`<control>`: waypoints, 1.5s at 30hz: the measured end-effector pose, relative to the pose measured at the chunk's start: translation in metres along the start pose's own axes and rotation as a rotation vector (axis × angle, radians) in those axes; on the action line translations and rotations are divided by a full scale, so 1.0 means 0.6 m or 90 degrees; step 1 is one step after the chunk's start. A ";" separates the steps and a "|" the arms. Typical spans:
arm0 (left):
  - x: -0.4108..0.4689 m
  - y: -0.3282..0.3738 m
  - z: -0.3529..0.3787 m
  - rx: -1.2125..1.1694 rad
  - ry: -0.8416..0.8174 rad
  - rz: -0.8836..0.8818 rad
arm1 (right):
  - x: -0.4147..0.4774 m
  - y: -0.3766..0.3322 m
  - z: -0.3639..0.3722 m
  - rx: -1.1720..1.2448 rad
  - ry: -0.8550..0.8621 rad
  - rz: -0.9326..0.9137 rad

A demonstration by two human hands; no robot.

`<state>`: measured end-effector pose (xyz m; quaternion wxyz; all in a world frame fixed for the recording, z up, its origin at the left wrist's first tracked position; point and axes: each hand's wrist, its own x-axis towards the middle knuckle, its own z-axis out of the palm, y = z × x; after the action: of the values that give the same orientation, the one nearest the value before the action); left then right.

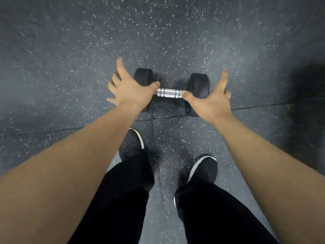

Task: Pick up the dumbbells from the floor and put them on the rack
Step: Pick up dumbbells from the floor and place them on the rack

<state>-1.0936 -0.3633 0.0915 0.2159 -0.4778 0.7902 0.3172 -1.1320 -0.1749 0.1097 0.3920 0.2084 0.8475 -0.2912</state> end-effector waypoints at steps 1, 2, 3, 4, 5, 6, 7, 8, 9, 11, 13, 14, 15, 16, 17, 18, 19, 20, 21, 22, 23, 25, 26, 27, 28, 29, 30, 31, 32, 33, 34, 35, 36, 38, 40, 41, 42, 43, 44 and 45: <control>0.010 -0.009 0.012 -0.001 0.000 -0.009 | 0.016 0.005 0.015 0.018 -0.006 0.018; 0.027 -0.022 0.030 -0.012 -0.004 -0.015 | 0.034 0.011 0.030 0.036 -0.007 0.033; 0.042 -0.032 0.044 -0.028 -0.009 -0.019 | 0.050 0.016 0.044 0.049 -0.002 0.044; 0.054 -0.041 0.056 -0.050 -0.018 -0.020 | 0.062 0.019 0.054 0.052 0.006 0.054; 0.066 -0.051 0.067 -0.076 -0.029 -0.019 | 0.073 0.022 0.061 0.048 0.020 0.064; 0.074 -0.057 0.074 -0.100 -0.031 -0.016 | 0.082 0.023 0.065 0.041 0.038 0.071; 0.081 -0.061 0.081 -0.119 -0.025 -0.020 | 0.092 0.025 0.068 0.034 0.054 0.076; 0.086 -0.062 0.087 -0.136 -0.015 -0.026 | 0.102 0.026 0.069 0.035 0.064 0.084; 0.088 -0.063 0.091 -0.155 -0.006 -0.029 | 0.110 0.027 0.070 0.048 0.071 0.093; 0.094 -0.061 0.096 -0.223 -0.003 -0.044 | 0.126 0.031 0.074 0.100 0.083 0.107; 0.099 -0.055 0.090 -0.261 -0.028 -0.074 | 0.139 0.033 0.080 0.158 0.095 0.112; 0.102 -0.052 0.085 -0.265 -0.062 -0.091 | 0.144 0.032 0.083 0.177 0.100 0.111; 0.107 -0.049 0.081 -0.270 -0.106 -0.094 | 0.147 0.031 0.084 0.190 0.105 0.106; 0.111 -0.048 0.078 -0.272 -0.134 -0.089 | 0.148 0.029 0.084 0.198 0.109 0.104; 0.112 -0.046 0.073 -0.268 -0.144 -0.089 | 0.147 0.027 0.085 0.203 0.109 0.101; 0.111 -0.046 0.068 -0.266 -0.143 -0.089 | 0.145 0.026 0.086 0.202 0.102 0.099; 0.107 -0.048 0.066 -0.261 -0.141 -0.089 | 0.140 0.026 0.086 0.197 0.096 0.095; 0.102 -0.048 0.064 -0.253 -0.144 -0.085 | 0.134 0.027 0.083 0.192 0.094 0.087; 0.096 -0.048 0.059 -0.245 -0.148 -0.083 | 0.127 0.028 0.080 0.187 0.094 0.079; 0.085 -0.045 0.045 -0.242 -0.148 -0.083 | 0.116 0.025 0.074 0.182 0.095 0.069; 0.069 -0.041 0.026 -0.243 -0.145 -0.082 | 0.100 0.020 0.067 0.181 0.094 0.059; 0.028 -0.032 -0.023 -0.242 -0.139 -0.065 | 0.052 0.004 0.041 0.185 0.093 0.031; 0.003 -0.028 -0.050 -0.246 -0.130 -0.055 | 0.022 -0.009 0.024 0.187 0.093 0.012; -0.029 -0.017 -0.088 -0.252 -0.119 -0.044 | -0.017 -0.031 -0.004 0.190 0.094 -0.006; -0.064 -0.001 -0.131 -0.264 -0.110 -0.034 | -0.059 -0.054 -0.035 0.192 0.099 -0.024; -0.098 0.020 -0.179 -0.281 -0.103 -0.017 | -0.103 -0.083 -0.070 0.195 0.110 -0.045; -0.132 0.044 -0.230 -0.293 -0.100 0.006 | -0.148 -0.115 -0.108 0.200 0.118 -0.063; -0.164 0.067 -0.276 -0.299 -0.101 0.028 | -0.193 -0.145 -0.142 0.206 0.123 -0.078; -0.200 0.102 -0.342 -0.305 -0.093 0.054 | -0.250 -0.191 -0.187 0.218 0.135 -0.105; -0.237 0.141 -0.411 -0.312 -0.080 0.080 | -0.309 -0.238 -0.233 0.230 0.149 -0.132; -0.275 0.184 -0.485 -0.320 -0.069 0.111 | -0.372 -0.290 -0.286 0.241 0.167 -0.165; -0.313 0.226 -0.558 -0.328 -0.056 0.147 | -0.434 -0.343 -0.339 0.254 0.186 -0.200; -0.350 0.260 -0.619 -0.332 -0.045 0.186 | -0.492 -0.384 -0.384 0.263 0.202 -0.230; -0.439 0.337 -0.774 -0.368 -0.002 0.283 | -0.627 -0.487 -0.485 0.293 0.252 -0.318; -0.520 0.397 -0.915 -0.404 0.052 0.386 | -0.740 -0.573 -0.566 0.322 0.313 -0.413; -0.552 0.423 -0.970 -0.410 0.074 0.435 | -0.784 -0.607 -0.597 0.339 0.336 -0.449; -0.583 0.451 -1.032 -0.416 0.104 0.484 | -0.828 -0.646 -0.627 0.367 0.353 -0.489; -0.610 0.476 -1.088 -0.416 0.138 0.527 | -0.868 -0.683 -0.653 0.395 0.364 -0.529; -0.629 0.501 -1.138 -0.425 0.168 0.561 | -0.899 -0.720 -0.678 0.423 0.374 -0.568; -0.644 0.527 -1.182 -0.439 0.196 0.592 | -0.925 -0.757 -0.702 0.450 0.382 -0.608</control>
<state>-1.2289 -0.5183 0.9343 -0.2298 -0.1651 0.7902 0.5436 -1.2887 -0.3052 0.9162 -0.1253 -0.0019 0.7724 -0.6226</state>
